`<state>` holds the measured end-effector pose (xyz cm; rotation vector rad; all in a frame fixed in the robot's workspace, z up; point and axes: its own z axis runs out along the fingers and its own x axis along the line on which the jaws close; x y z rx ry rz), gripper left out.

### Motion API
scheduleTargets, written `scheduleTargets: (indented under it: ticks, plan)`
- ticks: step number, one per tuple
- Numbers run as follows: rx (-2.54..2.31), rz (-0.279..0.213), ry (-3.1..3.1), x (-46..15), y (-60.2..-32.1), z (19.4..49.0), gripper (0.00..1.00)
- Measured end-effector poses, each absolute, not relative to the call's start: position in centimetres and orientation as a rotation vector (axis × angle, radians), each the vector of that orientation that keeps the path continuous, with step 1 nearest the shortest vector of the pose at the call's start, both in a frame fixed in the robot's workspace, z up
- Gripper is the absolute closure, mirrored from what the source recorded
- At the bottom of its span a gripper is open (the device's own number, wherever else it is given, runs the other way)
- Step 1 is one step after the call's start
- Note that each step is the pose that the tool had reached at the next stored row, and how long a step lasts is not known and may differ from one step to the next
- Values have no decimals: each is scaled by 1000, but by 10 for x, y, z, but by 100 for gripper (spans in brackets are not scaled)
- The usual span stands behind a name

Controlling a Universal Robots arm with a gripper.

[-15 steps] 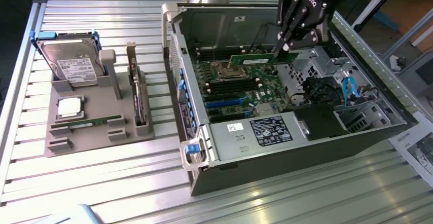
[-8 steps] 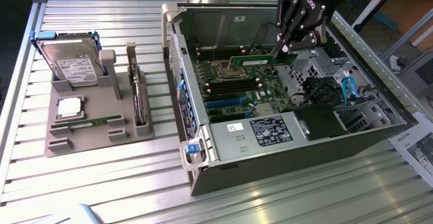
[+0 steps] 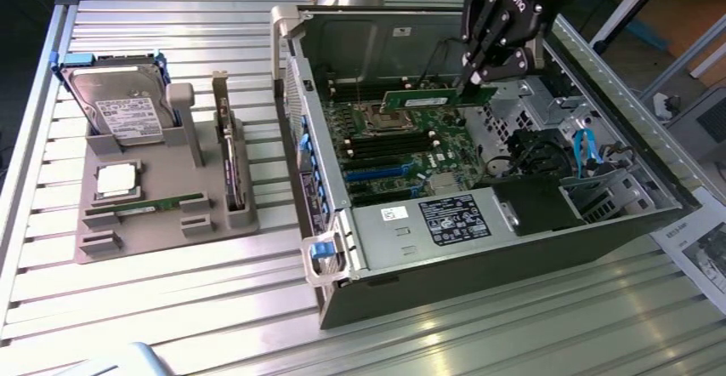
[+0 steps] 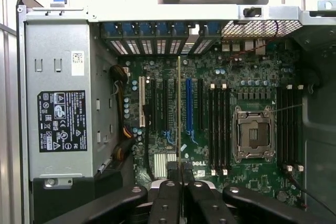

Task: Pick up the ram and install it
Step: 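Pick up the ram and move it above insertion slot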

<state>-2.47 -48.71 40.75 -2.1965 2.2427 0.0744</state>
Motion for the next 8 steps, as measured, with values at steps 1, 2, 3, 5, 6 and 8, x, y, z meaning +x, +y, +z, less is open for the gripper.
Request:
scheduleTargets:
  ticks: [1,2,3,5,6,8]
  plan:
    - [-2197,74,2243,-25,-486,407,88]
    - [-2197,74,2243,-25,-484,407,88]
    - [-2197,74,2243,-25,-482,407,88]
    - [-2197,74,2243,-25,-479,407,88]
    - [-2197,74,2243,-25,-478,407,88]
    - [-2197,74,2242,-25,-477,406,88]
